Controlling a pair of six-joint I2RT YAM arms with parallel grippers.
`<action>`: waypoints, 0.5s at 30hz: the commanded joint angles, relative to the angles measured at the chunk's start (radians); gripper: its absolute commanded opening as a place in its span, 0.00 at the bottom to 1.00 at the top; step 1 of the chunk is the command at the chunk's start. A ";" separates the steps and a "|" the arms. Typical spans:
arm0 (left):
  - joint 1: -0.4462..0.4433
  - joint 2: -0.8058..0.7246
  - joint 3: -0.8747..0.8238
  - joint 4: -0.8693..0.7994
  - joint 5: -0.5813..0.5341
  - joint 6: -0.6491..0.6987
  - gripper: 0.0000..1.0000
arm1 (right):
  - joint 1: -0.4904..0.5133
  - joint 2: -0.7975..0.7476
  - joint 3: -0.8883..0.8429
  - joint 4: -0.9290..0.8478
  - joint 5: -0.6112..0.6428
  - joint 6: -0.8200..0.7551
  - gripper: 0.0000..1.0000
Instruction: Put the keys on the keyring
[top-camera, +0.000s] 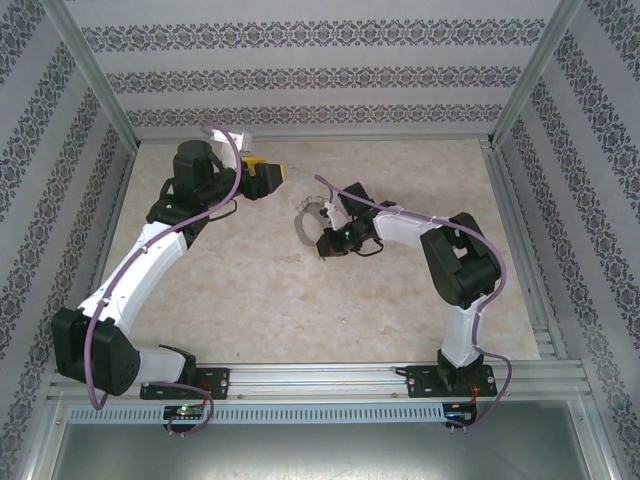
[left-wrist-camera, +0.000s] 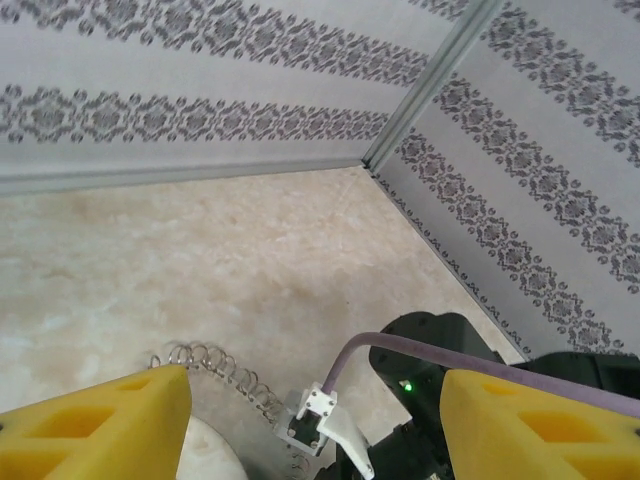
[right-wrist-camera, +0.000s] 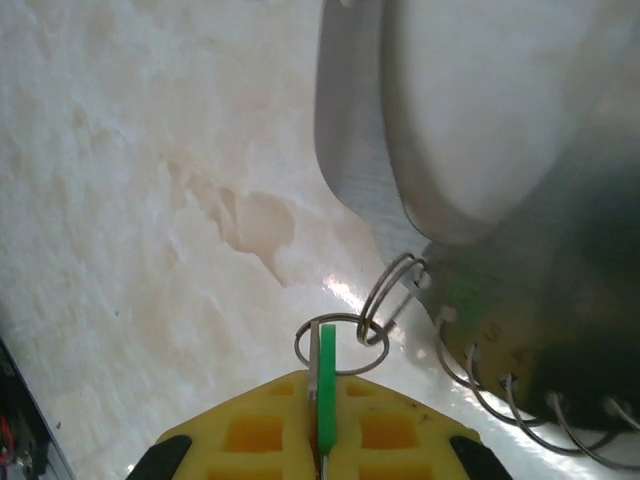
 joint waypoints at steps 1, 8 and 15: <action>0.013 0.025 -0.043 0.065 -0.063 -0.128 0.68 | 0.016 -0.012 -0.027 0.062 0.041 0.130 0.00; 0.014 0.061 -0.132 0.141 -0.122 -0.264 0.69 | 0.076 0.033 -0.034 0.117 0.069 0.257 0.00; 0.011 0.097 -0.157 0.187 -0.115 -0.303 0.70 | 0.114 0.047 -0.032 0.112 0.071 0.273 0.06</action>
